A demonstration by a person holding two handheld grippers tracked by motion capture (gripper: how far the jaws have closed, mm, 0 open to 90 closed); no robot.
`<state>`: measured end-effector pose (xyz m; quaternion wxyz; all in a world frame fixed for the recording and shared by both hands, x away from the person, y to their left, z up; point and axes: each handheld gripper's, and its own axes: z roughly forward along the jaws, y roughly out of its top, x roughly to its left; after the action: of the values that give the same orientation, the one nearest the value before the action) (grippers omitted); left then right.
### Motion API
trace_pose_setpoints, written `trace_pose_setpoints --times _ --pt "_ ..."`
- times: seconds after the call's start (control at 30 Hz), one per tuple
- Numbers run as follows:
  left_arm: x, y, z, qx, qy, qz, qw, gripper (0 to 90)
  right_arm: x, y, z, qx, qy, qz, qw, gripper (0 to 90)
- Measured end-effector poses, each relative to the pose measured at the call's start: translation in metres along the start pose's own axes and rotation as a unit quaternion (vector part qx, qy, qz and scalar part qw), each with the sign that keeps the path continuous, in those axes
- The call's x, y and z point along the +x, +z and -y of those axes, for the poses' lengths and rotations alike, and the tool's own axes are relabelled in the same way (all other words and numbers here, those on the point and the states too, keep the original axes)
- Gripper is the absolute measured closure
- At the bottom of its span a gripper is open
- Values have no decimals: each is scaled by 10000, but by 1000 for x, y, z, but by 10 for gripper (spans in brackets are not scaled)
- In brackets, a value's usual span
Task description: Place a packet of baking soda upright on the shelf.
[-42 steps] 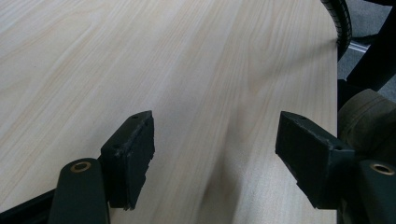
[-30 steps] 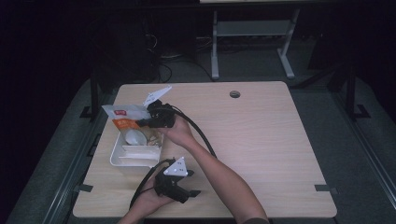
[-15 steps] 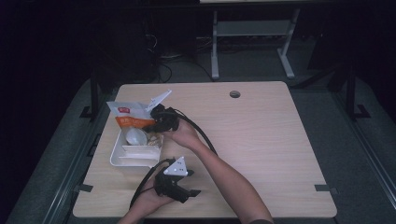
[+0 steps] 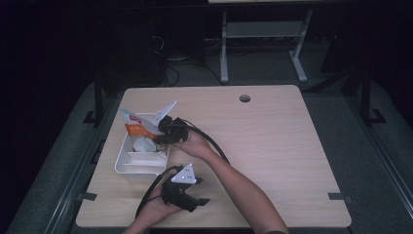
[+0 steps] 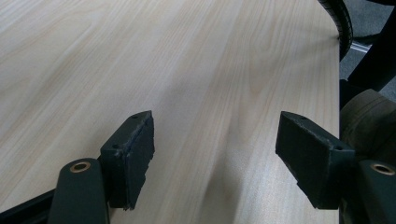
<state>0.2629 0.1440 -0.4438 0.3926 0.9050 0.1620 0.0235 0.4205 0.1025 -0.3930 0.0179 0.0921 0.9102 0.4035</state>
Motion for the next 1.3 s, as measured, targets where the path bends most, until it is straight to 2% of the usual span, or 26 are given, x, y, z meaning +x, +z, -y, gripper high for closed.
trace_pose_setpoints --times 0.27,0.3,0.33,0.5,0.53,0.6,0.67,0.7,0.73,0.93,1.07,1.13,1.2,1.23,1.3 --pt "0 0 0 -15 -5 4 10000 273 -3 -1 1 -11 124 -52 9999 888" --pt "0 0 0 -29 -7 5 10000 274 -6 -3 2 -118 295 -169 9994 818" --pt "0 -1 0 -36 -10 2 10000 273 -7 -3 3 -138 346 -201 9991 808" --pt "0 0 0 -27 -9 3 10000 273 -8 -6 8 -230 379 -295 9986 732" --pt "0 0 0 -13 3 1 10000 273 -8 -6 10 -201 358 -223 9989 728" --pt "0 0 0 -2 3 0 10000 273 -7 -6 12 -104 295 -181 9993 741" --pt "0 1 0 7 8 2 10000 273 -6 -4 13 -43 275 -176 9995 810" --pt "0 1 0 7 8 2 10000 273 -6 -4 13 -43 275 -176 9995 810" --pt "0 1 0 5 0 3 10000 272 -4 -1 12 48 213 -160 9996 882" --pt "-1 1 0 7 2 7 10000 272 -1 6 14 346 104 -66 9993 898" --pt "-1 0 0 0 7 12 10000 273 -1 6 12 378 100 -65 9992 895" --pt "0 0 0 -2 4 11 10000 273 -2 4 11 329 129 -58 9994 890" --pt "0 1 0 -1 -2 10 10000 273 -6 -1 11 110 327 -126 9993 863" --pt "0 1 0 2 -2 12 10000 273 -6 -1 11 110 327 -126 9993 863" --pt "0 1 0 -1 3 9 10000 273 -8 -7 10 -141 429 -124 9989 803"
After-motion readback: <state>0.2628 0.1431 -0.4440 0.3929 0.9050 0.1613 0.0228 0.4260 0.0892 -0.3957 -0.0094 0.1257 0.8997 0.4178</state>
